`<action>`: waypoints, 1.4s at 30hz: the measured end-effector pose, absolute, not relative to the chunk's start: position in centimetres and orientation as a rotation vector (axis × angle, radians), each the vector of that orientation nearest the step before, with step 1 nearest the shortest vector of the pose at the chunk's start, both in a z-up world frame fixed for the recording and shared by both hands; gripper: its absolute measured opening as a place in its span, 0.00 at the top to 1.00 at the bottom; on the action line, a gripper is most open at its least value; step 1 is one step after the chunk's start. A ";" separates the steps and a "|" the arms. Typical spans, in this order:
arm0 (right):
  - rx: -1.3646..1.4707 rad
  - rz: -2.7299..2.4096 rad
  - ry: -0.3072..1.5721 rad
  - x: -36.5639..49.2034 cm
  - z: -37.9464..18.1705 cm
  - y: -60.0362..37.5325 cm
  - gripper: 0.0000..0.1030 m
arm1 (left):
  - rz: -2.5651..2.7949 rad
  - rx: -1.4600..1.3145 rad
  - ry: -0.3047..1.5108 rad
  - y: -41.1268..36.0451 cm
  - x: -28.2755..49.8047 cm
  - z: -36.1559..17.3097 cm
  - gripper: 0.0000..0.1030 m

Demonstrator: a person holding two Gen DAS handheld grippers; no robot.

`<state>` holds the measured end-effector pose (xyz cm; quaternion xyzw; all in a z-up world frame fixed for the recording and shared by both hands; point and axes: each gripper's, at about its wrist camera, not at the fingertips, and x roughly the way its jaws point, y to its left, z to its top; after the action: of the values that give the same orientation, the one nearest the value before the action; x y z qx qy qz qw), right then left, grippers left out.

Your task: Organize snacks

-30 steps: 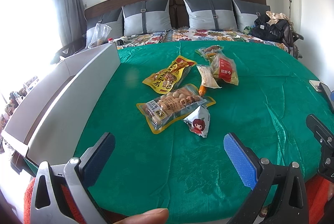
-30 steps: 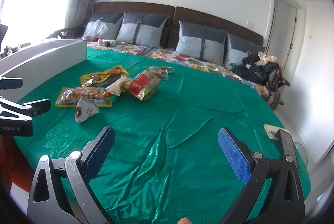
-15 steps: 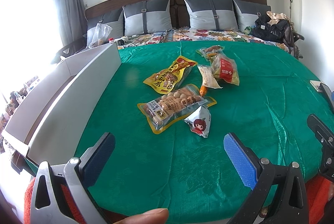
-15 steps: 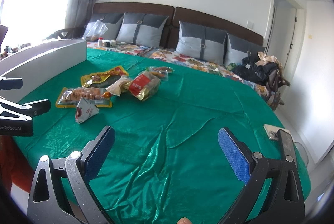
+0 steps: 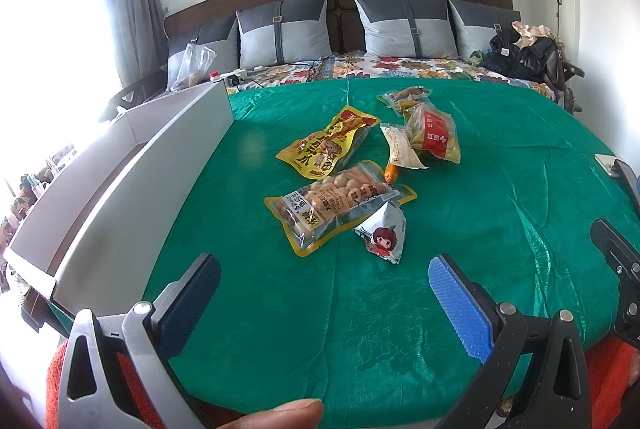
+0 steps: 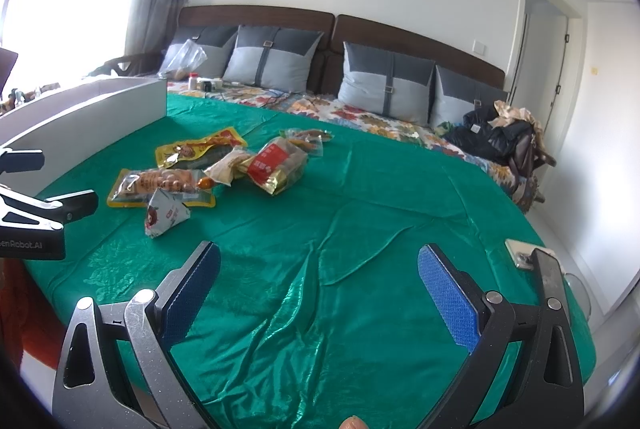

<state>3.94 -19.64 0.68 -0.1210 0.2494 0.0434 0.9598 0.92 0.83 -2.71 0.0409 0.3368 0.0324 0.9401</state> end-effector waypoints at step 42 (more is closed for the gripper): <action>-0.240 0.093 0.501 3.8 0.7 -19.9 0.02 | 0.098 0.041 0.751 1.8 1.8 -3.7 0.00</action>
<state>3.83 -19.91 0.65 -0.1186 0.2473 0.0458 0.9606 1.76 1.82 -3.69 0.0198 0.3665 0.0478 0.9290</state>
